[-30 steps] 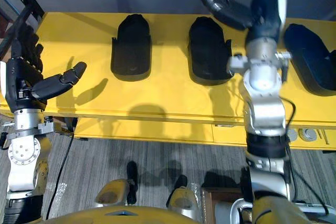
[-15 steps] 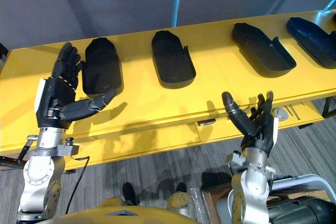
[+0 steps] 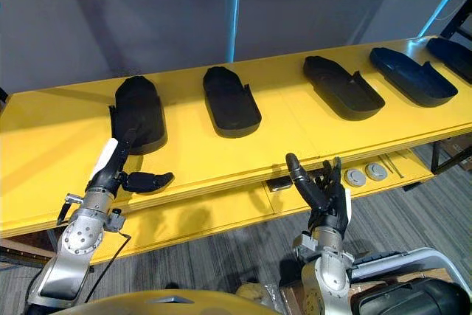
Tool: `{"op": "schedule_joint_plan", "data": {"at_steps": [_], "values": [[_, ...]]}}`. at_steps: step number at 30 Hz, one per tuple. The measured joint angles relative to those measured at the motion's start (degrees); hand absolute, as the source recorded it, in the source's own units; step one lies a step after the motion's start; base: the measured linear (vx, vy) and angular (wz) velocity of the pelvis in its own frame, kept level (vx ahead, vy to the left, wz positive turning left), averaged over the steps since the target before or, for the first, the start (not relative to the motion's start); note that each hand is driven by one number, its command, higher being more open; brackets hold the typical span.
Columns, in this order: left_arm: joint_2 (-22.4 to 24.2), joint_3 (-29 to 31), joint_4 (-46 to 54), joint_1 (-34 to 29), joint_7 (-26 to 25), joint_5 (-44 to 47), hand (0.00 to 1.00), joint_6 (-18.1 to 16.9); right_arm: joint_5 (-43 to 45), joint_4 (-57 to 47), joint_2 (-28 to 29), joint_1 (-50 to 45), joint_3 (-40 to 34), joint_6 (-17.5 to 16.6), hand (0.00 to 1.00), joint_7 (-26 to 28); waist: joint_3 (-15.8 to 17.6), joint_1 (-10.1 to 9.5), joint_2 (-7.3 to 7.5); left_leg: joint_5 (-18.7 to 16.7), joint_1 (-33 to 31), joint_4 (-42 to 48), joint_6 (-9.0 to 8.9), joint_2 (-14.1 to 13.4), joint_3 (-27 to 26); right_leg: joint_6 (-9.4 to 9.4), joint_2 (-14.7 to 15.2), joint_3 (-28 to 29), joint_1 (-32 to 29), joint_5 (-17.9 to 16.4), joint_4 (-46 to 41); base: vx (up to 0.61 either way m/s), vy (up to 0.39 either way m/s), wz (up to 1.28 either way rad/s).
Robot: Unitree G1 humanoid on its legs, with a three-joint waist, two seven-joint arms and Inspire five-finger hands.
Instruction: Walk over and take three plastic housings, then place them on the shelf
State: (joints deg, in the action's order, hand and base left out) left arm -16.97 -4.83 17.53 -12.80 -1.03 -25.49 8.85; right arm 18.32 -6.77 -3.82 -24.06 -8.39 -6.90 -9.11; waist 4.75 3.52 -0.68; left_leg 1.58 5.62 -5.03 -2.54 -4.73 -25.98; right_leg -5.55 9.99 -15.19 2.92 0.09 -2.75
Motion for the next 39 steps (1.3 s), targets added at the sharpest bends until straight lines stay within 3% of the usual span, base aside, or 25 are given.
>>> {"op": "schedule_joint_plan", "data": {"at_steps": [6,16,31,35,39], "values": [[-0.01,0.00,-0.14,1.71,1.35,0.13,1.00,2.60,-0.09,3.80,-0.03,-0.19,0.14,0.45,1.00,-0.02,-0.55,-0.11,-0.78,-0.19,0.07,0.00,-0.05,-0.15,-0.64,0.00,0.01,0.09,-0.01,0.00,0.00,0.00,0.004,-0.01],[-0.01,-0.02,-1.61,1.76,3.38,0.28,1.00,2.61,-2.32,6.75,-0.03,-0.47,1.30,0.52,1.00,-1.07,-2.08,-0.24,-1.31,-0.31,0.06,0.00,-0.17,-0.33,-1.05,0.00,-0.05,-0.14,0.02,0.00,0.01,0.00,0.000,0.00],[-4.17,-1.41,1.91,2.16,18.47,0.34,1.00,-0.15,-2.35,8.89,-0.03,-0.49,1.05,1.33,1.00,-1.39,-2.74,-0.46,-1.89,-0.27,0.04,0.12,-0.18,-0.44,-1.24,0.02,-0.04,-0.37,0.15,-0.03,0.02,0.00,0.000,0.00],[-4.62,-1.40,2.60,2.16,18.69,0.35,1.00,-0.14,-2.35,9.31,-0.03,-0.58,0.99,1.60,1.00,-1.38,-2.74,-0.46,-1.89,-0.24,-0.03,0.12,-0.18,-0.44,-1.12,0.04,-0.04,-0.50,0.14,-0.05,0.03,0.00,0.000,0.00],[-4.61,-1.32,2.60,2.07,15.84,0.31,1.00,0.09,-2.35,9.33,-0.02,-0.62,0.95,1.59,1.00,-1.36,-2.70,-0.46,-1.83,-0.15,-0.11,0.06,-0.18,-0.43,-0.86,0.06,-0.04,-0.78,0.18,-0.06,0.03,0.00,0.000,0.03]]}}
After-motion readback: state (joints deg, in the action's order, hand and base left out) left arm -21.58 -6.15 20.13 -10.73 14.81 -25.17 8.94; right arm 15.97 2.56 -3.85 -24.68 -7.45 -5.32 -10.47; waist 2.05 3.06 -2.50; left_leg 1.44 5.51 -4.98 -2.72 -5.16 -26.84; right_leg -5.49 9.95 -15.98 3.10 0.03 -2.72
